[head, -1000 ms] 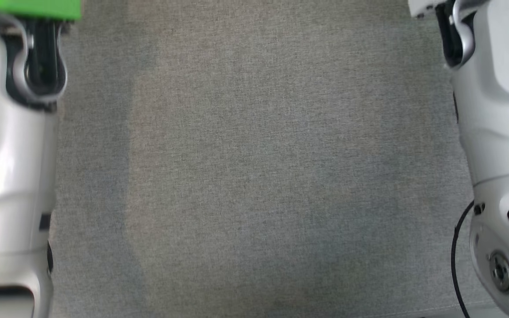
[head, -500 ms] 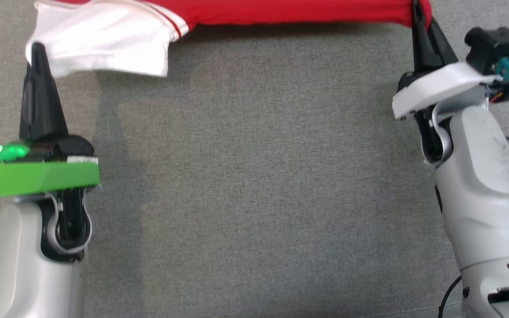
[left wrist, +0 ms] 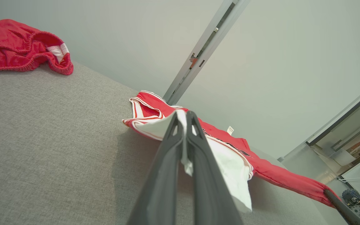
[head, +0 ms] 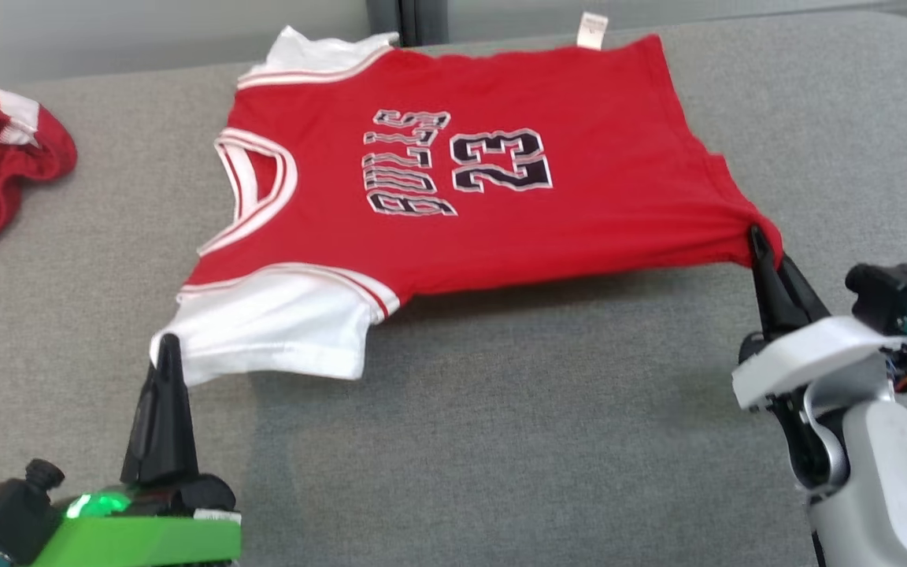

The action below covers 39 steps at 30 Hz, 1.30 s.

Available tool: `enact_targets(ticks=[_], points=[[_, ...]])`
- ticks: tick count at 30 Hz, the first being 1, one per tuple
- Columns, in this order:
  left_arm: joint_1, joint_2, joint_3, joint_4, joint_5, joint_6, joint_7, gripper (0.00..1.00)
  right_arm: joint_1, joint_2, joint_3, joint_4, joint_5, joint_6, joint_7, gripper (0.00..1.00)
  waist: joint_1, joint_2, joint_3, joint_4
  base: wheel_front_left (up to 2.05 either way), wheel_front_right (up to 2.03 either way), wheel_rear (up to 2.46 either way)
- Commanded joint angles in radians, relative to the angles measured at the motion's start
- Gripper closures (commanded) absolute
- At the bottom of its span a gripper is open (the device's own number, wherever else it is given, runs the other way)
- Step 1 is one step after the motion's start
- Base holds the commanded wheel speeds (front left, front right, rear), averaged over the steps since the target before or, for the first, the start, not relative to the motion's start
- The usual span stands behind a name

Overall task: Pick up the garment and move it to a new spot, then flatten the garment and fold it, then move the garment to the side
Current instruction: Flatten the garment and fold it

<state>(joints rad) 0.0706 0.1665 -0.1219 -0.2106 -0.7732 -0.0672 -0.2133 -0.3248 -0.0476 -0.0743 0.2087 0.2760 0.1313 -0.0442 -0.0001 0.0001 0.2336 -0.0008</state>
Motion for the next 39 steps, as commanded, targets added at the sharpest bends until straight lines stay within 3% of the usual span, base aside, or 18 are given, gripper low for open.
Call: enact_targets(ticks=[1,8,18,28,39], points=[[0.034,0.000,-0.002,-0.015,0.003,0.011,0.010,1.00,0.049,-0.005,-0.010,-0.035,0.012,-0.001,0.024,1.00,0.0001,-0.0001,-0.082,0.027,0.00,0.00,0.00],[0.132,0.016,-0.026,-0.054,-0.008,0.044,0.070,1.00,0.212,-0.005,-0.034,-0.140,0.035,-0.001,0.127,1.00,0.0001,-0.0001,-0.101,0.034,0.00,0.00,0.00],[0.050,0.011,-0.044,0.068,-0.043,0.026,0.109,1.00,0.153,-0.005,-0.031,0.020,0.062,-0.001,0.149,1.00,0.0001,-0.0001,-0.069,0.018,0.00,0.00,0.00],[-0.189,0.003,-0.083,0.220,0.005,-0.012,0.094,1.00,0.001,-0.005,0.014,0.173,0.098,-0.001,0.122,1.00,0.0001,-0.0001,-0.005,-0.011,0.00,0.00,0.00],[-0.522,-0.033,-0.081,0.513,0.066,-0.038,-0.020,1.00,-0.191,-0.005,0.055,0.337,0.160,-0.001,0.050,1.00,0.0001,-0.0001,0.076,-0.050,0.00,0.00,0.00]])
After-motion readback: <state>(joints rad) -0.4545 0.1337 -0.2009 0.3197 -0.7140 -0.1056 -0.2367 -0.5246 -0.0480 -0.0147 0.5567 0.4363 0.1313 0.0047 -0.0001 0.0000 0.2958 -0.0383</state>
